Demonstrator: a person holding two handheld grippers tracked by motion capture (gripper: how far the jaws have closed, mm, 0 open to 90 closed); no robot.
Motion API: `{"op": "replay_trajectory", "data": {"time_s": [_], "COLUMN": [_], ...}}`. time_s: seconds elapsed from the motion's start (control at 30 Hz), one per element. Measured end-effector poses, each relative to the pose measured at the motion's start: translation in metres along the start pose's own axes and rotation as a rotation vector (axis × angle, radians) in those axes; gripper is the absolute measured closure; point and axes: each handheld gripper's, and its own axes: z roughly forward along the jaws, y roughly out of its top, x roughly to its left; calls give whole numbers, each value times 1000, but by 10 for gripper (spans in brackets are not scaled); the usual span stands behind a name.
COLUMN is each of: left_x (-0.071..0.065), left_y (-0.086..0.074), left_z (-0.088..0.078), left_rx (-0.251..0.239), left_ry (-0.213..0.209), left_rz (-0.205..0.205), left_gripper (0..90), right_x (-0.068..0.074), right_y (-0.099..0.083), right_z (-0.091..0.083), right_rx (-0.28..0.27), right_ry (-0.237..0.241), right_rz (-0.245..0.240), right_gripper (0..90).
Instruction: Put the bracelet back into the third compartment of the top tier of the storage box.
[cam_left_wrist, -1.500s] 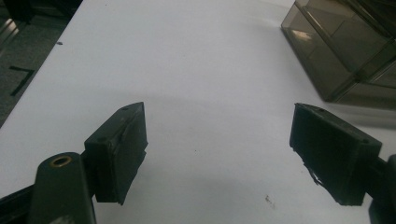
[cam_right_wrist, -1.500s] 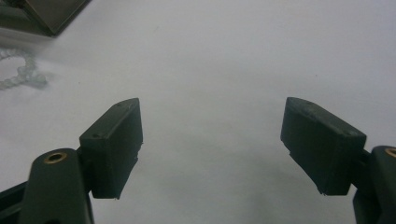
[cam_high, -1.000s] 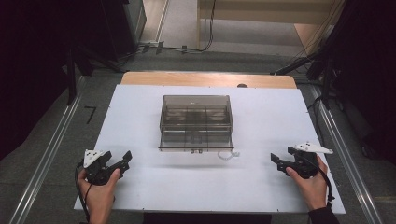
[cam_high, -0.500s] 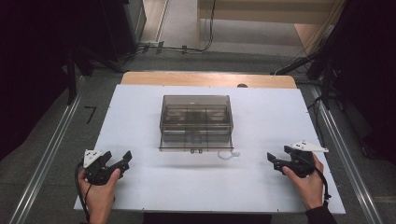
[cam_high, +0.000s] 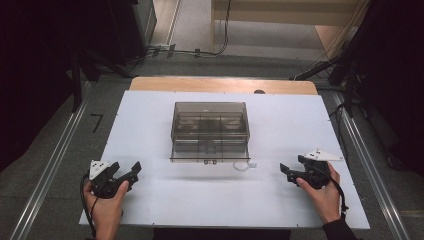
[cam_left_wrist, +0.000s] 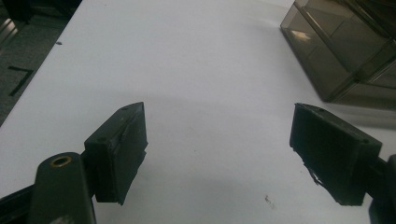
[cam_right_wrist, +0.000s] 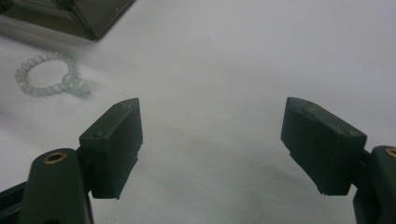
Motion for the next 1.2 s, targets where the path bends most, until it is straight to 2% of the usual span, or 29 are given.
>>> {"op": "replay_trajectory", "data": {"time_s": [1.2], "left_x": [1], "left_y": [0], "left_z": [0], "left_rx": [0], "left_ry": [-4], "left_rz": [-6], "left_gripper": [198], "right_x": [28], "right_y": [12], "right_z": [22], "right_rx": [21], "right_ry": [52], "right_rz": [-65], "right_gripper": [199]}}
